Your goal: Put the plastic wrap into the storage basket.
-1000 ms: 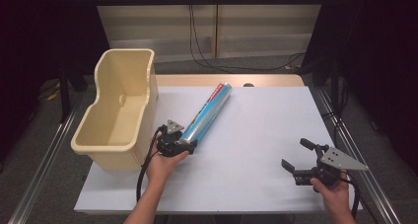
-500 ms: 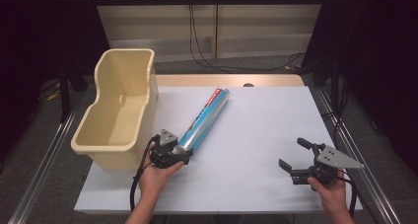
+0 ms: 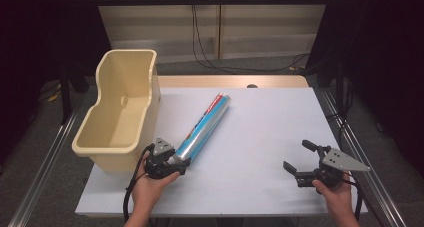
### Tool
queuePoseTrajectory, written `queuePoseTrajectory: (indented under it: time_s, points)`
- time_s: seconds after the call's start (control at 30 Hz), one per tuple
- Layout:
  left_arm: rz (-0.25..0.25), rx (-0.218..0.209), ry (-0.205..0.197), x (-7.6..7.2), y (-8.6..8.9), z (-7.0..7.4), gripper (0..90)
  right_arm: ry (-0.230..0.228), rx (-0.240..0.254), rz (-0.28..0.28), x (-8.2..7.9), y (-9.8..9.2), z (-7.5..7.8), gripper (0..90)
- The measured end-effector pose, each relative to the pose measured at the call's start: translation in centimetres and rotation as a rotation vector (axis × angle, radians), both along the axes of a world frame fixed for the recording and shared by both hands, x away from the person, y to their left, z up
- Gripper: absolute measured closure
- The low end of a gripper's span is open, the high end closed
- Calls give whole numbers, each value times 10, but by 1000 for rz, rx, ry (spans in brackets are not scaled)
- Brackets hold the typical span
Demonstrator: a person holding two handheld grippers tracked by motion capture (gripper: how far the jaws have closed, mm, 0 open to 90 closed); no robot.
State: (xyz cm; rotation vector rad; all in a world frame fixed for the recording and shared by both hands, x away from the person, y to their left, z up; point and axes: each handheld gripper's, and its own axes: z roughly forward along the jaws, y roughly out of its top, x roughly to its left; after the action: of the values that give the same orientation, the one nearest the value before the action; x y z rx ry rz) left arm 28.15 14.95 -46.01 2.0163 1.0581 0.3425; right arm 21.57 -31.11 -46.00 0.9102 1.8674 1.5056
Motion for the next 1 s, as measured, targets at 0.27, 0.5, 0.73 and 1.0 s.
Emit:
queuePoseTrajectory:
  time_s: [0.27, 0.5, 0.73, 1.0]
  points:
    - [-15, 42, 49, 6, -3, 7, 323, 3, 0, 5, 1, 2, 0, 10]
    - [-26, 23, 53, 18, -12, 21, 300, 1, 4, 4, 2, 1, 0, 10]
    - [-31, 19, 35, 40, -30, 34, 280, 0, 8, 5, 1, 1, 1, 10]
    - [-29, 3, 22, 67, -44, 45, 228, -1, 12, 2, 1, -1, 1, 10]
